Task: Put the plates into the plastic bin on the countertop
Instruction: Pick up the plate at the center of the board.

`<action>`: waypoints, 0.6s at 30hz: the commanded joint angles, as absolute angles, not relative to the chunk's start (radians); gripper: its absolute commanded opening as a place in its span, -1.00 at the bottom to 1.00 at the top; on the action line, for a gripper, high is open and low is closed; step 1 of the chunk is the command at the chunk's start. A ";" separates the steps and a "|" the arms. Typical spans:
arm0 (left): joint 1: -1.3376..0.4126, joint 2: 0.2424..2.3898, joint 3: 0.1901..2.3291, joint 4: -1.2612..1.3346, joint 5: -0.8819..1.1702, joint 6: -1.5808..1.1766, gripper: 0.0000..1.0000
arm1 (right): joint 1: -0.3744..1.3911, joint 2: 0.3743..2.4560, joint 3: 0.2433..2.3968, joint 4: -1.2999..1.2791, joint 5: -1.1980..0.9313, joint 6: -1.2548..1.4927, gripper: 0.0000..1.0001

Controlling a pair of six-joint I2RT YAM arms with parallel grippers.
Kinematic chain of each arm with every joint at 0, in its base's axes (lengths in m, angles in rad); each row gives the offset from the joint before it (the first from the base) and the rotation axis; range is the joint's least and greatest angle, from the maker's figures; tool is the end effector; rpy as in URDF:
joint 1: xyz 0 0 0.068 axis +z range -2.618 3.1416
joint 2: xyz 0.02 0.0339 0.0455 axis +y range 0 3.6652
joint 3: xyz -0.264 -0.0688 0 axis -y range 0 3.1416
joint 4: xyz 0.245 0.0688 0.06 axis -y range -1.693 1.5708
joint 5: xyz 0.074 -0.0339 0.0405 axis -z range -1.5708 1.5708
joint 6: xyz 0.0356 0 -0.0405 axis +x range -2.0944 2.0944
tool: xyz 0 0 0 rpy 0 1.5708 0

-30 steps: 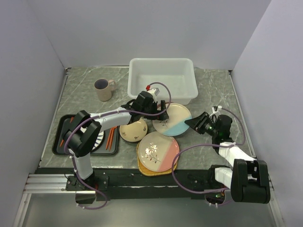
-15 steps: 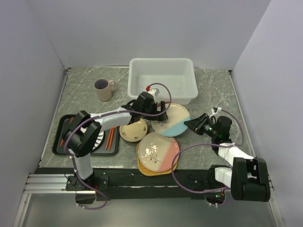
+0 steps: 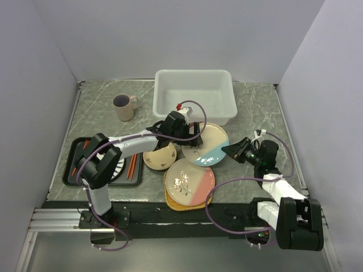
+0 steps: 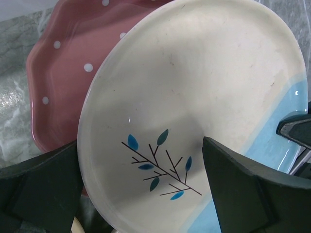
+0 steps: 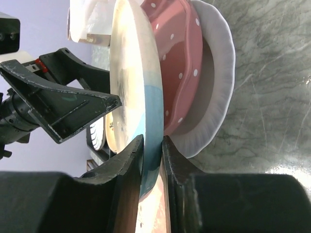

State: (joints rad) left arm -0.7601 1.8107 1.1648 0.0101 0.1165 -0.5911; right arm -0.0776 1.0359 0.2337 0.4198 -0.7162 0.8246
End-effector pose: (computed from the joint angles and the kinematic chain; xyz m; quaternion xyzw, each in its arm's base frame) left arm 0.2889 -0.2803 0.2054 0.1014 0.8858 -0.3219 0.3186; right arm 0.1937 0.0084 0.1686 0.1617 0.7840 0.4617 0.3822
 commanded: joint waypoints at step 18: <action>-0.779 1.582 1.111 0.028 -0.027 -0.578 0.99 | -0.077 0.888 0.317 0.399 -0.758 0.824 -1.00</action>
